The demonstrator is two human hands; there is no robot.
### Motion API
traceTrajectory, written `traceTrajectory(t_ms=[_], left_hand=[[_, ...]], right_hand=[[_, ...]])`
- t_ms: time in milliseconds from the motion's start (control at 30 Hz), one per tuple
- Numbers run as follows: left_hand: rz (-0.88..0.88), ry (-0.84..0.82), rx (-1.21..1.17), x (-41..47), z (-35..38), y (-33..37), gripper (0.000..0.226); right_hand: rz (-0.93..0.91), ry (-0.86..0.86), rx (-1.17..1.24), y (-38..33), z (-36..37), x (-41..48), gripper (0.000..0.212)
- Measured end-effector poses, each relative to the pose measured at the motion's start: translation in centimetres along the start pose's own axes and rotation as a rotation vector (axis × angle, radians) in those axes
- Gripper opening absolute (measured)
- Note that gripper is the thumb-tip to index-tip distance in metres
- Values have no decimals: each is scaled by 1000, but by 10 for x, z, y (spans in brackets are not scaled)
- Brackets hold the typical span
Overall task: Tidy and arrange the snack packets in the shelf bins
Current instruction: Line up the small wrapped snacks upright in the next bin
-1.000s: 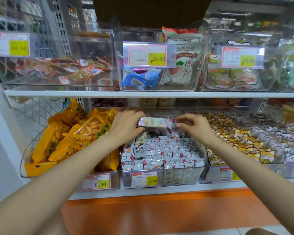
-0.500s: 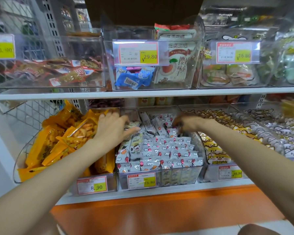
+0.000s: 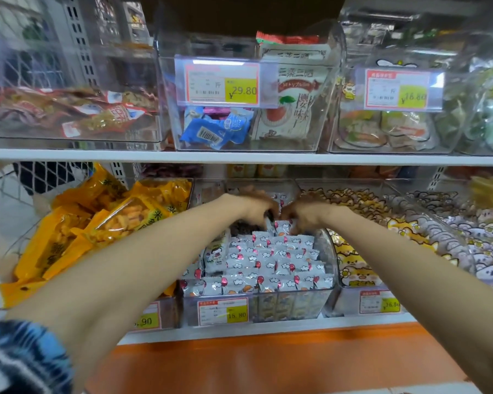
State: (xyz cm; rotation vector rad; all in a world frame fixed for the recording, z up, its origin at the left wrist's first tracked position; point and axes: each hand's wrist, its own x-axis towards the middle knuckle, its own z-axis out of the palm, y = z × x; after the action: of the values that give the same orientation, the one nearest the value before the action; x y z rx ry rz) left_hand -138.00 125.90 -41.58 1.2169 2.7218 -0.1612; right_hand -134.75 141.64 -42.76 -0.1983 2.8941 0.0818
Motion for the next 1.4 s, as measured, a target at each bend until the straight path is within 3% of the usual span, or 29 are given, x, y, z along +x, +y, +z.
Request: traceTrajectory(t_ms=[200,333,467,600,733,867,967,1033,1133,1333,1400], left_hand=[[2,-5,326,19,5,-7,52],[8,20,350,21,6,-7,52],[21,77,296,21,3,-12,39],[2,184,146,15,0,-14,30],[-32,296,17,9,-2,-20,37],[-18,434,-3,1,-6,-25,33],[-22,449,-152,-5,-9,-21,37],[-18,446,-233,-10,-10,-18,37],[-20,431,-167,-15,-9,-12,35],[0,406,-193,-21,-6,-2,37],[-5,392,-185,-21,-4,4,51]], right_hand=[[-17,8,-185,-2,-1,9,45],[-10,1,-167,-3,-2,11,51],[4,-9,58,-1,-1,12,52],[-7,69,-105,-1,-2,15,48],[-25,64,-158,-7,-4,14,40],[-10,161,-405,-9,-3,17,57],[24,116,-572,-8,-3,18,60],[21,119,-438,-5,-3,14,52],[-14,189,120,0,-6,-3,46],[-37,496,1055,10,-8,-42,29],[-20,471,1166,8,-10,-56,11]])
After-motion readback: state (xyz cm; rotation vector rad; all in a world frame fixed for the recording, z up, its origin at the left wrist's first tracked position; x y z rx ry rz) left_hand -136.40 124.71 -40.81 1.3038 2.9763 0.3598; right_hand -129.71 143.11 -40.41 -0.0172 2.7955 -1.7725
